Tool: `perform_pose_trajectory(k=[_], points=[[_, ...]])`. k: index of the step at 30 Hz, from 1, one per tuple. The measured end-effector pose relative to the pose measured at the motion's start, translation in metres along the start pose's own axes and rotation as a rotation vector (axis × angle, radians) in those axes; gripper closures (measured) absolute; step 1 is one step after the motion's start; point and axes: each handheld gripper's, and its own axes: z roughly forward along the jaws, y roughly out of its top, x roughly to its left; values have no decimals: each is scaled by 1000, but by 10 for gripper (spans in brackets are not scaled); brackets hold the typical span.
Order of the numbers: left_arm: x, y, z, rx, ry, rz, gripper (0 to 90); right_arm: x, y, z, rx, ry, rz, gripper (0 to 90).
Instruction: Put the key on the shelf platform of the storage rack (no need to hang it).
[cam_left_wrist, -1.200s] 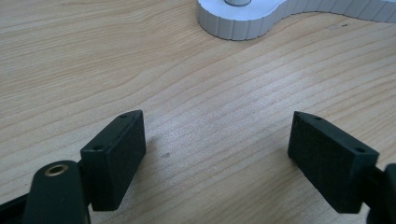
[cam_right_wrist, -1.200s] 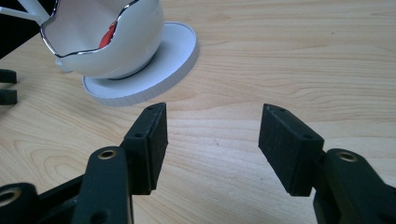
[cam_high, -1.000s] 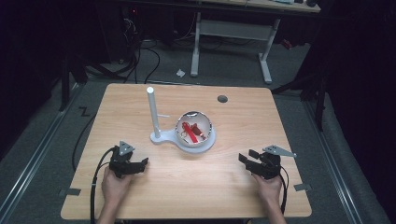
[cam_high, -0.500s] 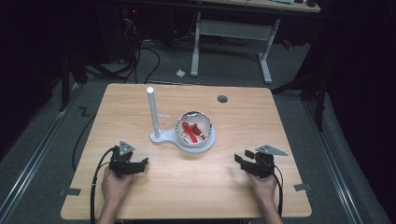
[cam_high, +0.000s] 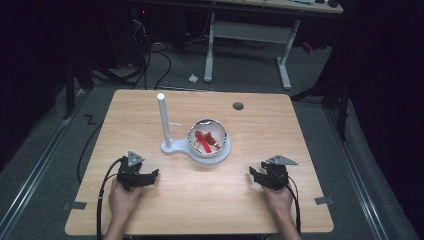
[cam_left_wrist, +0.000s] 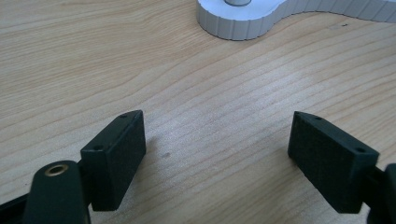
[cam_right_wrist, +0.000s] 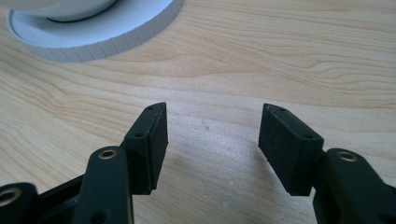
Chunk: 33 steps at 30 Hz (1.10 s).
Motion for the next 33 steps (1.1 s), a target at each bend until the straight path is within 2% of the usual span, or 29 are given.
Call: perform_pose_trajectory(k=[3,8,14,33], points=[[0,0,0,0,0,0,194,1,-1,3,8,-5,-1,424],[0,0,0,0,0,0,194,6,2,7,35,-21,-51,412],[0,0,0,0,0,1,194,11,3,9,42,-46,-80,397],[0,0,0,0,1,1,194,11,3,10,45,-51,-77,362]])
